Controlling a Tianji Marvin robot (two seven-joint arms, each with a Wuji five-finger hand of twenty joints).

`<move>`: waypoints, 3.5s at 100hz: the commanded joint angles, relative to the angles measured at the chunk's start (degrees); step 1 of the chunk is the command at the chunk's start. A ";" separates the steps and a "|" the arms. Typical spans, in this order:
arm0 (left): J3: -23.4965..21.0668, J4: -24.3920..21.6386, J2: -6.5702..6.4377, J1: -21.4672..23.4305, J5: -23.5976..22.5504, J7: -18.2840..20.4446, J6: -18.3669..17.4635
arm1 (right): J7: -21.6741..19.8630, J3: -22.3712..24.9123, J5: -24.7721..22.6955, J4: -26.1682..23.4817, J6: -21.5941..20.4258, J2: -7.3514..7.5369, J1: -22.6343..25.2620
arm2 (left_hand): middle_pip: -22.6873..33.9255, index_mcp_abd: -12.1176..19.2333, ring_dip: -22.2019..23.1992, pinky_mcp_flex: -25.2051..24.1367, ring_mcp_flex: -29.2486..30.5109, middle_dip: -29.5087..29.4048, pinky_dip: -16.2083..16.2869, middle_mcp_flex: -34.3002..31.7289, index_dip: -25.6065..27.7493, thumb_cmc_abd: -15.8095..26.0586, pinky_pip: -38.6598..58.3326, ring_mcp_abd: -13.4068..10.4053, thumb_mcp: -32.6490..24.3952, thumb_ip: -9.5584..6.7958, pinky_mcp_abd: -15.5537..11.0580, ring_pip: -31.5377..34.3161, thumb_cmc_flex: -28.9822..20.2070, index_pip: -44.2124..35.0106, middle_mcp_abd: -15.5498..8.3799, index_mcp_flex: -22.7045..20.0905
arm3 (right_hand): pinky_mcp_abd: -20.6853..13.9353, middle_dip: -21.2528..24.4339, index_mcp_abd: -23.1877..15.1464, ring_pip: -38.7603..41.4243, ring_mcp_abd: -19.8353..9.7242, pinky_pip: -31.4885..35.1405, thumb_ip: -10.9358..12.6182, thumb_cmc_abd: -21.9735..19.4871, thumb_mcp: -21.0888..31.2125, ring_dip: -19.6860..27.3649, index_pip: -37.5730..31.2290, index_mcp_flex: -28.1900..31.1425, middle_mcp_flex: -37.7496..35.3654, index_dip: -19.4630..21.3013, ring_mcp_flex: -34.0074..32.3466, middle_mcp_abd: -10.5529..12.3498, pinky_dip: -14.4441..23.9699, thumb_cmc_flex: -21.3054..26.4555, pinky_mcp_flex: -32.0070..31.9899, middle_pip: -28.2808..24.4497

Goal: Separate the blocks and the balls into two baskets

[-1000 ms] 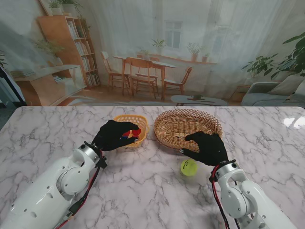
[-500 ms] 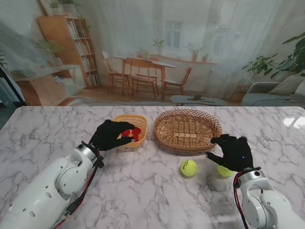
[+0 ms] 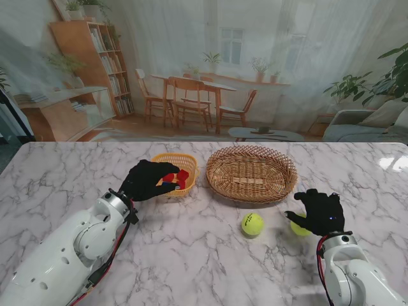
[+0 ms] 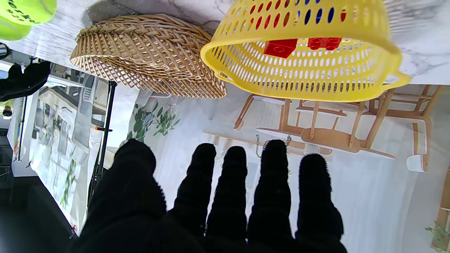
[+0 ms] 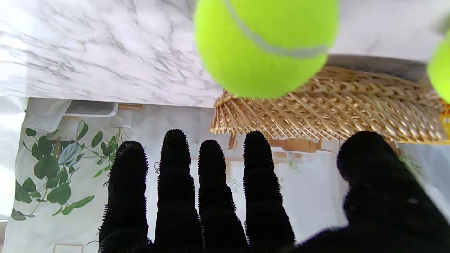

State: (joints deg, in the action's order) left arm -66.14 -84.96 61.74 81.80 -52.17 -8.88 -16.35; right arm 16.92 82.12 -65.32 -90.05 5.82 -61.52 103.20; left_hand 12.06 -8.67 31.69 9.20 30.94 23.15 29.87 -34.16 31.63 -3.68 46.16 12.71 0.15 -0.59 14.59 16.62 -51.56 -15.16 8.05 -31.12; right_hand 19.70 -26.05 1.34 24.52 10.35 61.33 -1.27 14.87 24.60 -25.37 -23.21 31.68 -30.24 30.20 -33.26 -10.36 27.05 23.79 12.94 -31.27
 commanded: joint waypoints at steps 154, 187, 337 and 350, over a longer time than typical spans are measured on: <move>-0.19 -0.25 -0.58 0.12 -2.37 2.55 1.87 | 1.48 -5.05 4.42 4.82 4.18 -0.80 -3.42 | -2.88 0.55 -0.21 -1.57 -2.29 -1.41 1.38 4.94 -0.17 2.94 -1.98 0.07 1.09 0.38 0.90 -1.03 1.75 1.29 1.39 0.70 | -15.27 -7.34 5.74 36.78 -3.93 28.67 -8.72 10.60 27.07 -14.65 -17.91 -0.77 -2.22 -2.88 -13.23 -3.01 8.45 19.17 32.87 -17.00; -0.03 0.13 -0.56 -0.11 -2.42 2.26 1.87 | -1.40 -2.26 3.16 -0.32 -0.99 -0.46 -3.97 | -2.85 0.52 -0.18 -1.53 -2.32 -1.39 1.39 4.97 -0.09 2.93 -2.00 0.00 1.09 0.38 0.80 -0.96 1.68 1.12 1.50 0.45 | -15.04 -7.20 5.73 36.48 -3.82 28.51 -8.53 10.67 27.10 -14.53 -18.23 -0.77 -2.29 -3.93 -13.14 -3.04 8.22 18.72 32.70 -16.71; -0.24 0.47 -0.55 -0.11 -2.60 1.71 1.57 | -14.04 -20.93 11.83 14.97 -1.21 -0.19 -32.90 | -2.85 0.44 -0.20 -1.55 -2.57 -1.40 1.26 5.20 -0.07 2.99 -2.10 0.14 1.11 0.40 0.56 -0.92 1.69 1.03 1.58 0.37 | -11.21 -7.13 3.38 28.56 -3.75 20.90 -7.76 9.46 26.43 -11.24 -18.02 -1.82 -0.77 -3.65 -9.90 -1.10 7.54 16.86 26.46 -15.58; -0.24 0.46 -0.56 -0.10 -2.65 1.74 1.60 | -14.25 -23.31 13.14 17.91 -0.47 -0.36 -35.23 | -2.86 0.40 -0.20 -1.55 -2.56 -1.40 1.24 5.17 -0.06 3.00 -2.10 0.14 1.10 0.40 0.54 -0.91 1.63 0.99 1.57 0.28 | -10.53 -7.04 3.04 26.38 -3.65 19.19 -7.50 8.71 25.59 -10.17 -17.90 -2.37 0.16 -3.58 -8.75 -1.07 7.48 15.76 24.61 -15.24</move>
State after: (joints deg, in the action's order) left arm -66.46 -84.62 61.16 81.71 -54.74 -7.81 -14.71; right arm 3.18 59.22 -52.55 -73.25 4.77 -61.45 68.91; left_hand 10.53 -8.67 31.69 8.58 30.16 22.15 30.54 -31.28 31.55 -3.57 45.47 12.56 0.14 -0.59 14.54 16.62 -50.14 -14.59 9.00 -31.00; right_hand 9.48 -32.89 5.75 51.83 10.27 81.51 -10.60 26.74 45.88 -36.42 -40.17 31.09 -31.71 27.19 -41.89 -11.96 34.87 33.58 39.30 -46.74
